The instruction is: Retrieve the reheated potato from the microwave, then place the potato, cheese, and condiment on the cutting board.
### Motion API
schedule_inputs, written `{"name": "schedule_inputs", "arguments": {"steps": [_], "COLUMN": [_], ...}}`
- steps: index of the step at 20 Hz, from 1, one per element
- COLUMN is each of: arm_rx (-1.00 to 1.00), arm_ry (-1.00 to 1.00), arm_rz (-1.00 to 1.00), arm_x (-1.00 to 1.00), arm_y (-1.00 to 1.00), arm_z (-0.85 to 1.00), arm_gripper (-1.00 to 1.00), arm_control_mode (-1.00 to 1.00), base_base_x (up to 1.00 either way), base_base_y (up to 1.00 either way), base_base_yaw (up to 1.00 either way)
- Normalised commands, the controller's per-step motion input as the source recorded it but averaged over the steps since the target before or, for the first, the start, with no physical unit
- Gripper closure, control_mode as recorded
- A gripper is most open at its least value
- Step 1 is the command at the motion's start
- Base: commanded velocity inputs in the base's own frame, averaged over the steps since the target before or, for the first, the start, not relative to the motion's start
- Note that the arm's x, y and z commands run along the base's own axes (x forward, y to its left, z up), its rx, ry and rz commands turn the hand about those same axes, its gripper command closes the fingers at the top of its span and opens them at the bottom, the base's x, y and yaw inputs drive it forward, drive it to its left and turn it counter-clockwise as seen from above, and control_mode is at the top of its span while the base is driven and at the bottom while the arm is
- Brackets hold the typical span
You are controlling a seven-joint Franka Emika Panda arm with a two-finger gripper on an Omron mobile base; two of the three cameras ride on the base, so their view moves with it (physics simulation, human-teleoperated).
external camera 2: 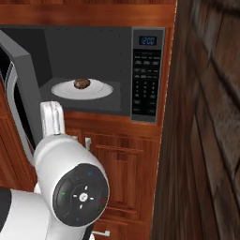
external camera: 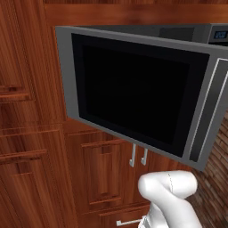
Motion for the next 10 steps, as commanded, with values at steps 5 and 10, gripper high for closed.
{"name": "schedule_inputs", "arguments": {"steps": [5,10], "arm_rx": [0.15,0.04], "arm_ry": [0.02,-0.02], "arm_rz": [-0.01,0.09], "arm_x": [0.68,0.38], "arm_y": [-0.02,-0.01], "arm_z": [-0.18,-0.07], "arm_gripper": [-1.00,-1.00], "arm_control_mode": [-1.00,-1.00], "base_base_x": [0.00,0.00], "base_base_y": [0.00,0.00], "base_base_yaw": [0.00,0.00]}}
